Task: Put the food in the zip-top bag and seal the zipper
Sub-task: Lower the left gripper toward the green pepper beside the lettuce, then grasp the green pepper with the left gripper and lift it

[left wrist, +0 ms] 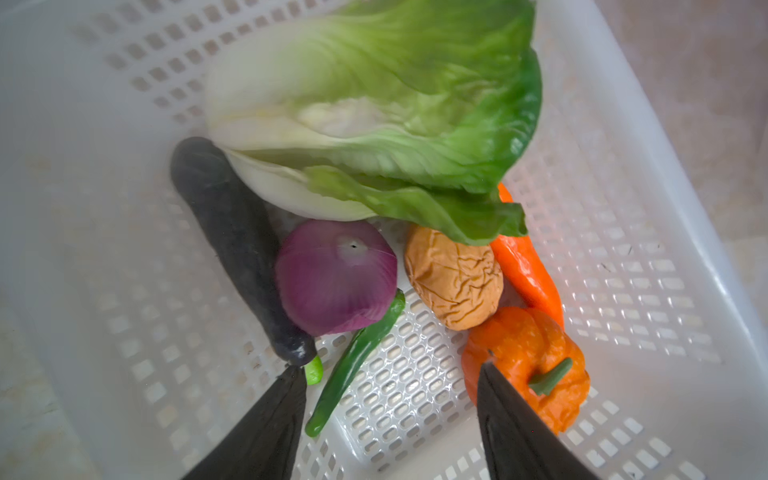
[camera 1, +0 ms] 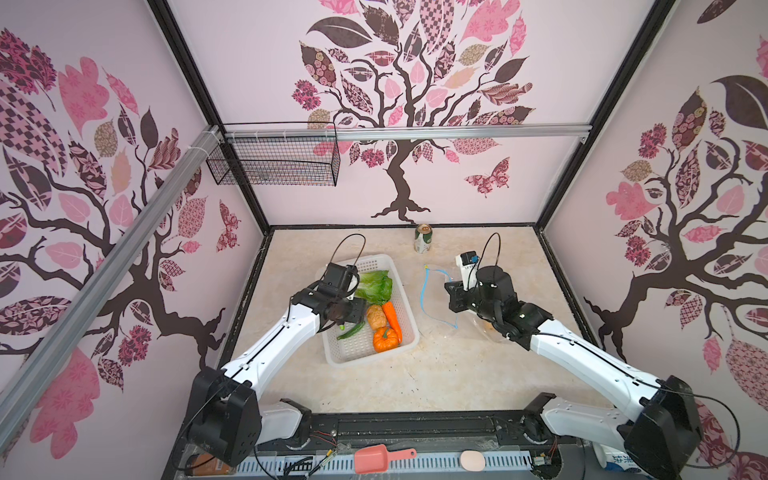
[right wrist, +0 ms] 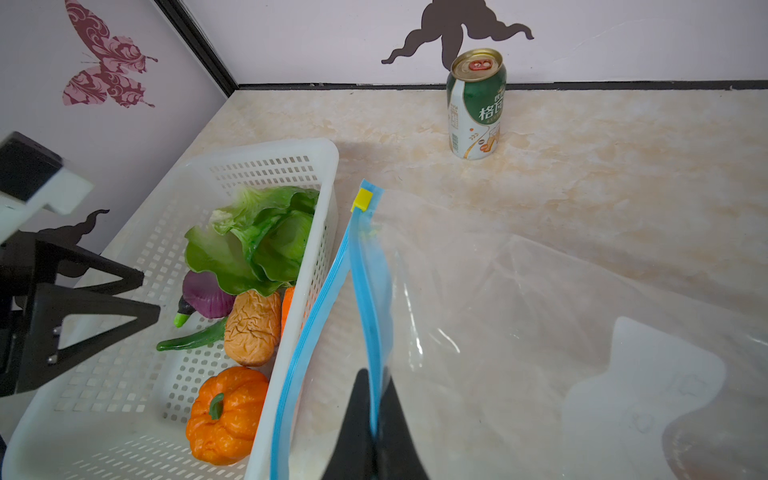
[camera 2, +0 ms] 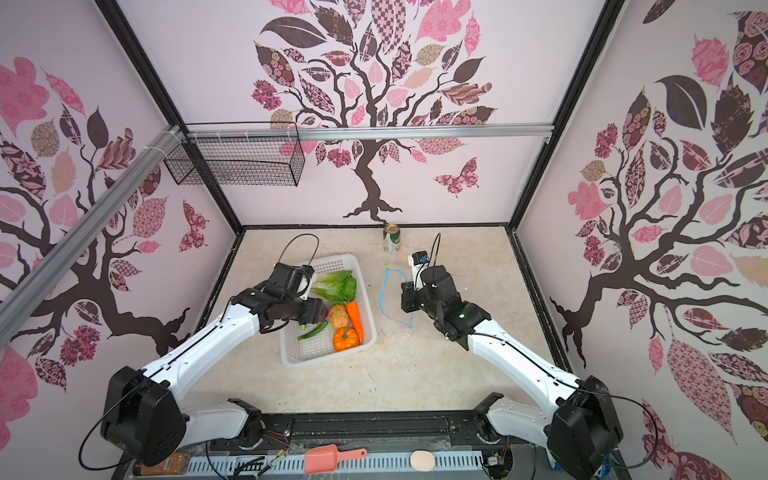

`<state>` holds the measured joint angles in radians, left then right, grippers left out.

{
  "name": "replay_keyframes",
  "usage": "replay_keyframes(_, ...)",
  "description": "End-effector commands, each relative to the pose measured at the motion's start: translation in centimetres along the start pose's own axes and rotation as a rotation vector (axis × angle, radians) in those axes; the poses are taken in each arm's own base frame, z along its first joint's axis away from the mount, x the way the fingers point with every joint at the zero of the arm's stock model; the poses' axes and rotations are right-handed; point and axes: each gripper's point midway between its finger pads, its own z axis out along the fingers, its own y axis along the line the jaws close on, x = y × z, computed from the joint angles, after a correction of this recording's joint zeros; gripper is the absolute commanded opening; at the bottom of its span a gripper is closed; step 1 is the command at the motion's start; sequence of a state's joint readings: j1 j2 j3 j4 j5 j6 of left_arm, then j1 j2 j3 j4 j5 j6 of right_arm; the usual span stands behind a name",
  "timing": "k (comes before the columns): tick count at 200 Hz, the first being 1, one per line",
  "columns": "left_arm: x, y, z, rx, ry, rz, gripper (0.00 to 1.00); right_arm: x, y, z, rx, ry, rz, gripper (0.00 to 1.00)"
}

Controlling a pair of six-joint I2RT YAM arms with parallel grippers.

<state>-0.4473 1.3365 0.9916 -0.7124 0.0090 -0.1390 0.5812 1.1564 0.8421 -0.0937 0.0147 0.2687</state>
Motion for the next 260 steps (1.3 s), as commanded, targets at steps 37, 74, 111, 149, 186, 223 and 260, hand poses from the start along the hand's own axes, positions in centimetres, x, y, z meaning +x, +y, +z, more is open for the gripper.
replay_keyframes(37, 0.4, -0.9, 2.0, -0.013, 0.119, 0.107, 0.65, -0.3, -0.2, -0.6, 0.015, -0.014, -0.011, 0.0)
replay_keyframes(74, 0.5, 0.4, 3.7, -0.097, 0.167, 0.112, 0.63, -0.3, -0.2, -0.6, 0.018, -0.015, -0.012, 0.0)
replay_keyframes(111, 1.6, 0.4, 5.1, -0.097, 0.213, 0.095, 0.63, -0.3, -0.4, -0.6, 0.026, -0.016, -0.016, 0.0)
replay_keyframes(149, 2.4, 0.3, 5.9, -0.088, 0.238, 0.072, 0.63, -0.3, -0.4, -0.5, 0.029, -0.018, -0.018, 0.0)
replay_keyframes(186, 3.1, -0.1, 6.0, -0.089, 0.264, 0.072, 0.62, -0.4, -0.6, -0.7, 0.038, -0.023, -0.023, 0.0)
replay_keyframes(223, 3.3, -0.3, 4.8, -0.094, 0.252, 0.045, 0.62, -0.4, -0.7, -0.7, 0.044, -0.027, -0.024, 0.0)
replay_keyframes(260, 3.1, -0.4, 3.8, -0.105, 0.23, 0.035, 0.62, -0.3, -0.6, -0.5, 0.039, -0.02, -0.024, 0.0)
